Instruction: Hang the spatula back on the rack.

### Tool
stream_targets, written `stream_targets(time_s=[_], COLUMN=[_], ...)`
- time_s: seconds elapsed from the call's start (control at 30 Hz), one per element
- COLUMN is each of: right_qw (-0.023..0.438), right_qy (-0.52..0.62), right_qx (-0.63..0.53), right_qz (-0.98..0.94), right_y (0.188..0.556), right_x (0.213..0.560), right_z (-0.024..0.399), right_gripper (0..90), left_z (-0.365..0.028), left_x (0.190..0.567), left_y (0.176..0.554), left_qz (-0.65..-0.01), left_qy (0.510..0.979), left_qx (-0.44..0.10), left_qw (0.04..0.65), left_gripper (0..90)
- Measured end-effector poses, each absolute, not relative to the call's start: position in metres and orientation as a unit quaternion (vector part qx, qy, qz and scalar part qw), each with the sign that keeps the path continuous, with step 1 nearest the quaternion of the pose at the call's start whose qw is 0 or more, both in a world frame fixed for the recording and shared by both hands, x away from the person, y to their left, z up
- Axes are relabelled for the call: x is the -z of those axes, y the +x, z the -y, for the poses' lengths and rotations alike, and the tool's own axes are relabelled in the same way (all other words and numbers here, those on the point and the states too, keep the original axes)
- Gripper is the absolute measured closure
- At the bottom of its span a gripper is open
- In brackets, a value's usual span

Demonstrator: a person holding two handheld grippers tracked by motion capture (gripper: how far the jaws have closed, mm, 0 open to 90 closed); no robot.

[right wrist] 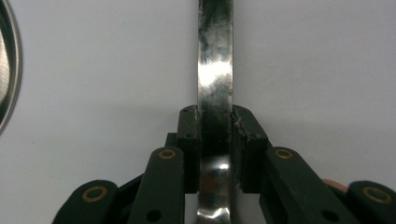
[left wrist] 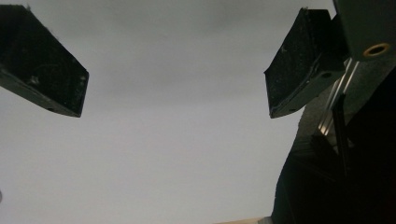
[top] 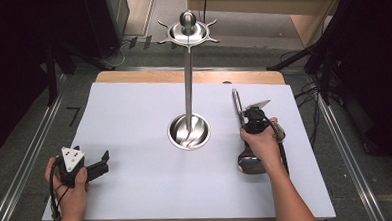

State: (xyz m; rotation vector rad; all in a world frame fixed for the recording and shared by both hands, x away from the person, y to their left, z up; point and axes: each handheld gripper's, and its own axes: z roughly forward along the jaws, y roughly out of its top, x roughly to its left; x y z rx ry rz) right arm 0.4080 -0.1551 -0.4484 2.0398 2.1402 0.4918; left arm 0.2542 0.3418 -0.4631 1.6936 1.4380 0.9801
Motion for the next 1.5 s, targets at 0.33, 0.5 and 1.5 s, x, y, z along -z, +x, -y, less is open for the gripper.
stream_targets(time_s=[0.33, 0.5, 1.5], right_qw=[0.086, 0.097, 0.184], right_qy=[0.674, 0.668, 0.600], right_qx=[-0.217, -0.258, -0.451], right_qz=[-0.701, -0.691, -0.634], right_y=[0.395, 0.386, 0.336], right_x=[0.450, 0.449, 0.439], right_z=[0.164, 0.171, 0.187], right_gripper=[76.7, 76.7, 76.7], left_z=[-0.342, -0.342, -0.343], left_x=[0.463, 0.463, 0.463], left_y=[0.254, 0.254, 0.254], left_qz=[-0.554, -0.555, -0.555], left_qy=[0.655, 0.654, 0.653], left_qx=[-0.378, -0.378, -0.376], left_qw=[0.348, 0.348, 0.353], left_gripper=[6.6, 6.7, 6.6])
